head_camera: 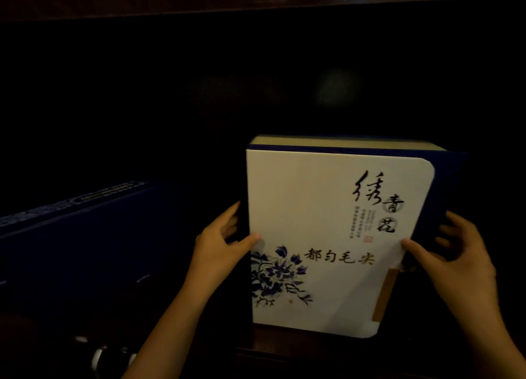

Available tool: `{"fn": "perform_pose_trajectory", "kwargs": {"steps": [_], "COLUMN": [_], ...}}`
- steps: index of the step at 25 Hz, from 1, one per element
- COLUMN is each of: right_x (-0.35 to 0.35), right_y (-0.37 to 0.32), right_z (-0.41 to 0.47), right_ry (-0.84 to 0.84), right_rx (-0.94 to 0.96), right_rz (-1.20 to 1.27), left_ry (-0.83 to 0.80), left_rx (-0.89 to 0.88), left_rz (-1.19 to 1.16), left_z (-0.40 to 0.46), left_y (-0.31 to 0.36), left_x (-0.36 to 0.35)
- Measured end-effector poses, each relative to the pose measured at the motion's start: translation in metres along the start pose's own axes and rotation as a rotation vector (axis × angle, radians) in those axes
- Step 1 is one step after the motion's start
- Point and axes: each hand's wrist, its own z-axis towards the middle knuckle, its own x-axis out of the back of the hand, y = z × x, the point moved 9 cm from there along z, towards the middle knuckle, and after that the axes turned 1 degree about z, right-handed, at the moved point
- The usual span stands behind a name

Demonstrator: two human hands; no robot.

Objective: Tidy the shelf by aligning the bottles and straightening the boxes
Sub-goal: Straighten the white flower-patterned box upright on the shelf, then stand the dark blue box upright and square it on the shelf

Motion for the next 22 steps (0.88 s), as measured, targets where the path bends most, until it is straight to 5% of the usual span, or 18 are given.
{"fn": "perform_pose_trajectory", "kwargs": {"steps": [7,13,22], "right_x": [-0.013,-0.166,-0.376], "right_y": [-0.061,-0.186,-0.296], "right_z": [-0.071,-0.177,-0.225], "right_ry": [0.079,-0.398,-0.697], "right_rx": [-0.031,0.11,0.468], "right_rz": [0.001,0.148,-0.015], "left_ry": [-0.073,0.03,0.188], "left_rx": [0.031,0.053,-0.114], "left_rz": [-0.006,0.19,0.549], "left_z": [-0.017,-0.041,-0.01], "left_y": [-0.034,-0.066,-0.068], "left_x": [0.106,0.242,0.367]}}
